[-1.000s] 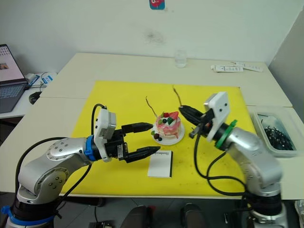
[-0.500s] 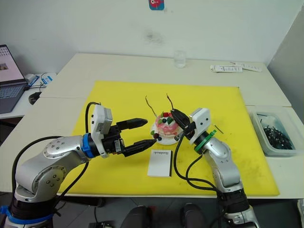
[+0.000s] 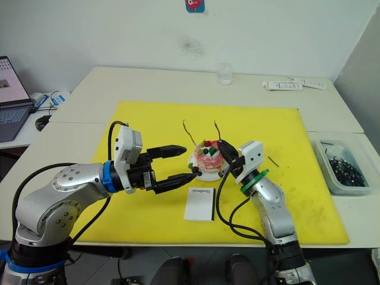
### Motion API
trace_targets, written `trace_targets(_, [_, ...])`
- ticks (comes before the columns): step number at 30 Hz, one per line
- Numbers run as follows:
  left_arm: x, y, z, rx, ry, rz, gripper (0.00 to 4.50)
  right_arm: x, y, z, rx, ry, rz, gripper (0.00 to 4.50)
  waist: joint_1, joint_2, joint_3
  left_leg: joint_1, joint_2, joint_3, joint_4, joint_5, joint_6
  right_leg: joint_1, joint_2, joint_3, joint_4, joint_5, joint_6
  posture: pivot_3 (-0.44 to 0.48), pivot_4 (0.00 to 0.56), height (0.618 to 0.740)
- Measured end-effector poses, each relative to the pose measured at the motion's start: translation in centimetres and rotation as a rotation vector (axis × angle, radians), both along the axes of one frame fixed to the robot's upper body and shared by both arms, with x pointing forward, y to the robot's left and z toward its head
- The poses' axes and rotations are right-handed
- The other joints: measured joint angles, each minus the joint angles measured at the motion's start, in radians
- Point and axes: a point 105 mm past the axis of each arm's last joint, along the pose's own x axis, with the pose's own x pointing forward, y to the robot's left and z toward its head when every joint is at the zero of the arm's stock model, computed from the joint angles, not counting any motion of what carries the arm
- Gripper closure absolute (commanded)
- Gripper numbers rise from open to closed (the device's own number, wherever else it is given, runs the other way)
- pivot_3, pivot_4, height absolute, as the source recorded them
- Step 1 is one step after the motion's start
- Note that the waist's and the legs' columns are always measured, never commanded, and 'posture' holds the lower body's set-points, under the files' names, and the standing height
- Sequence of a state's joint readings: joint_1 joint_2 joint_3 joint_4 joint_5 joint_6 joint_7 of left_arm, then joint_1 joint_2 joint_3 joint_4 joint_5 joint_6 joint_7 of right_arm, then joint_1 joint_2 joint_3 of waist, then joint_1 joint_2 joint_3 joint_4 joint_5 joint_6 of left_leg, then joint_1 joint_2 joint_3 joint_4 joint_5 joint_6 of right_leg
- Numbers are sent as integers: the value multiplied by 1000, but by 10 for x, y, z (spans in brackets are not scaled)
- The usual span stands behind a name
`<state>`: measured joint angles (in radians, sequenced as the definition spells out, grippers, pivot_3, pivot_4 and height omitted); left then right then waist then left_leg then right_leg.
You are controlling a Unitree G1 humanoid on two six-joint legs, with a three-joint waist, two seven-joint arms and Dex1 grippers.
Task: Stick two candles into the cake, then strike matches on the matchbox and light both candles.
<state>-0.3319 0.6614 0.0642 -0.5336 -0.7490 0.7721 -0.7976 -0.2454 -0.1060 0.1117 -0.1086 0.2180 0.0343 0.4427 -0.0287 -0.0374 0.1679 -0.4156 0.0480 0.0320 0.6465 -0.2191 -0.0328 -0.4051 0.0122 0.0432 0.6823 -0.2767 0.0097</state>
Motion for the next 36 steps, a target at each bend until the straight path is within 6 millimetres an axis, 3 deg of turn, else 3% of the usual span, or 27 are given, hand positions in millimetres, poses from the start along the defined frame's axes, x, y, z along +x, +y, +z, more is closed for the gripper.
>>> trace_targets(19, [0, 0, -4, 16, 23, -25, 0, -8, 8, -4, 52, -3, 0, 4468, 0, 0, 0, 0, 0, 0, 0, 0, 0, 0, 0, 0, 0, -1, 2, 0, 150, 740])
trace_targets(36, [-2, -2, -7, 28, 34, -49, 0, -7, 5, -20, 68, -15, -63, 4468, 0, 0, 0, 0, 0, 0, 0, 0, 0, 0, 0, 0, 0, -2, 3, 0, 150, 740])
